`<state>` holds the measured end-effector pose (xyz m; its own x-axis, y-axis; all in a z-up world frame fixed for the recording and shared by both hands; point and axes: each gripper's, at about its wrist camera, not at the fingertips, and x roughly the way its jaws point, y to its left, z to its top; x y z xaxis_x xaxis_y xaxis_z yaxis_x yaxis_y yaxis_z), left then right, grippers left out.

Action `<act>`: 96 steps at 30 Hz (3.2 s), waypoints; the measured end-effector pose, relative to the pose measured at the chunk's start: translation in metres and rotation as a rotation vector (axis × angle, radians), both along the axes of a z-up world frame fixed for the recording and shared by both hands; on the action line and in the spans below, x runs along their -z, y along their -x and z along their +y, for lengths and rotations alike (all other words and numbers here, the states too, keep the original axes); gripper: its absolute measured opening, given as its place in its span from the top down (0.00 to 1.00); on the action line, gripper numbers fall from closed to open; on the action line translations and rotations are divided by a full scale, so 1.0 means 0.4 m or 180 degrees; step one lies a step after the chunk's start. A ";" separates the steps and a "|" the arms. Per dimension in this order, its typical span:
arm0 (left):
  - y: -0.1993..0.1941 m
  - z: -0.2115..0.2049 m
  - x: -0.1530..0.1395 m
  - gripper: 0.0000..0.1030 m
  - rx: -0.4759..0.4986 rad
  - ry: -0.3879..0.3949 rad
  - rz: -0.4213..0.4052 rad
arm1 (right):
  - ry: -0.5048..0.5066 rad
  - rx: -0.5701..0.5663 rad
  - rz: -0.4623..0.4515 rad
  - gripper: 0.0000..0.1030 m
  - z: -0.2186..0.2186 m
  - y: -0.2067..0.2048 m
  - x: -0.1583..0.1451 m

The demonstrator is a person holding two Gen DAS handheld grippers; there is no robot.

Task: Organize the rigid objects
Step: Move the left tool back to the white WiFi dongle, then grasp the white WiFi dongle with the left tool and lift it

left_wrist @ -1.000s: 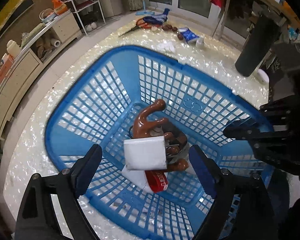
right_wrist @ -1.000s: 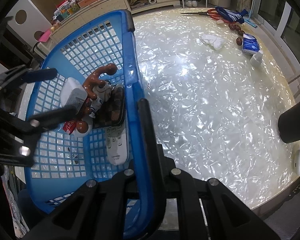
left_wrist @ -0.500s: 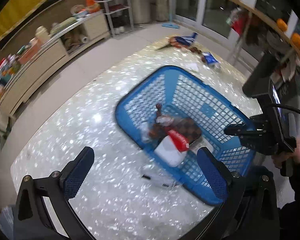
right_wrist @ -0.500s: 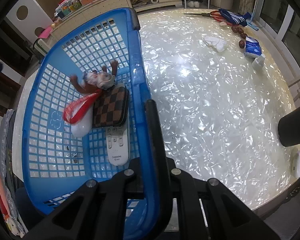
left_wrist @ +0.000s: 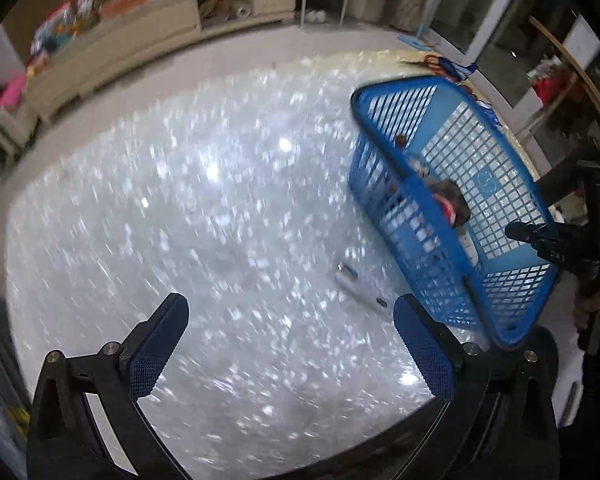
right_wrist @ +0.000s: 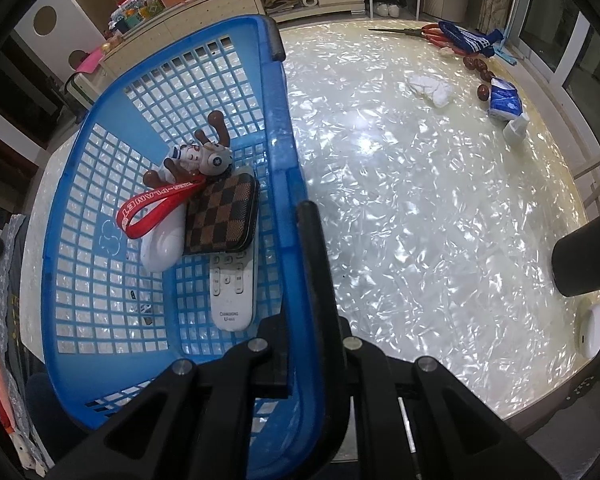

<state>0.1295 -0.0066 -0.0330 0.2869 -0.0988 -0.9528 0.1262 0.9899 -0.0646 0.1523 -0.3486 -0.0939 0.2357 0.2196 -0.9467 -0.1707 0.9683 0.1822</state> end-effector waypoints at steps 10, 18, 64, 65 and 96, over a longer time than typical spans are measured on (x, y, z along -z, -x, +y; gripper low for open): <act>0.006 0.001 0.177 0.00 -0.0492 0.0494 0.0460 | 0.0014 -0.0024 0.0017 0.93 0.005 -0.002 0.008; -0.024 0.006 0.273 0.00 -0.1006 0.0851 0.0606 | -0.0007 -0.0025 0.0049 0.93 0.003 -0.009 0.028; -0.140 -0.230 0.409 0.00 -0.1489 -0.0089 0.0780 | -0.0100 0.0025 0.0026 0.93 -0.027 -0.032 0.032; -0.138 -0.239 0.411 0.00 -0.1438 -0.0093 0.0793 | -0.0093 0.0024 0.0025 0.93 -0.025 -0.031 0.031; 0.102 -0.249 0.324 0.68 -0.0518 0.0127 0.0412 | 0.0020 0.0092 0.0051 0.93 0.007 0.013 0.018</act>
<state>0.0889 -0.1062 -0.1625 0.1778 -0.0994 -0.9790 -0.0472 0.9929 -0.1094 0.1469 -0.3459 -0.1010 0.2266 0.2071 -0.9517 -0.1396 0.9740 0.1787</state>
